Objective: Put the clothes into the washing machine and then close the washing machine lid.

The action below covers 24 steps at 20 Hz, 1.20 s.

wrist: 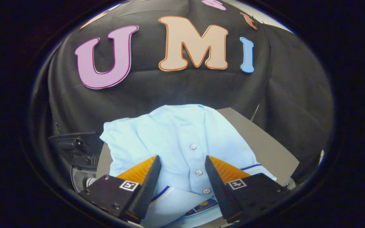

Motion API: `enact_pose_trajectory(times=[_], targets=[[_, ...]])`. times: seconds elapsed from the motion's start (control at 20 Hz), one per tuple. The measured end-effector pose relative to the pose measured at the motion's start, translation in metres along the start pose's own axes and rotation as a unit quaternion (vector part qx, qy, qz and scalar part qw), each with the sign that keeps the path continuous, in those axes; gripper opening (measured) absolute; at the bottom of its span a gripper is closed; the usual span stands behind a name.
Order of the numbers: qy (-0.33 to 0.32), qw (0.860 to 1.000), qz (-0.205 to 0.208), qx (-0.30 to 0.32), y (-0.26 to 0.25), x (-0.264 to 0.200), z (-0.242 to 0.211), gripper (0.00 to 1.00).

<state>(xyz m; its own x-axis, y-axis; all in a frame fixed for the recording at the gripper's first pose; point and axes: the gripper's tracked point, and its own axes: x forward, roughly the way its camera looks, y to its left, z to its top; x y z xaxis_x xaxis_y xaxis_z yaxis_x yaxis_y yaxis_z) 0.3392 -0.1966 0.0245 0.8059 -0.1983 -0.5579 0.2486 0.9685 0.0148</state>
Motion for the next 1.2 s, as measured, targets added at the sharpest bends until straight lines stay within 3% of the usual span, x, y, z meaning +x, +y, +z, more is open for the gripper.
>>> enact_pose_trajectory(times=[0.45, 0.5, 0.65, 1.0, 1.2], targets=[[-0.033, 0.999, -0.019, 0.015, -0.007, 0.001, 0.002, 0.5], [-0.036, 0.999, -0.02, 0.019, -0.008, 0.001, 0.003, 0.5], [-0.055, 0.998, -0.017, 0.005, -0.004, 0.005, 0.006, 0.2], [-0.07, 0.997, -0.023, 0.001, -0.003, 0.004, 0.008, 0.05], [-0.085, 0.996, -0.032, 0.021, 0.001, 0.002, 0.012, 0.01]])
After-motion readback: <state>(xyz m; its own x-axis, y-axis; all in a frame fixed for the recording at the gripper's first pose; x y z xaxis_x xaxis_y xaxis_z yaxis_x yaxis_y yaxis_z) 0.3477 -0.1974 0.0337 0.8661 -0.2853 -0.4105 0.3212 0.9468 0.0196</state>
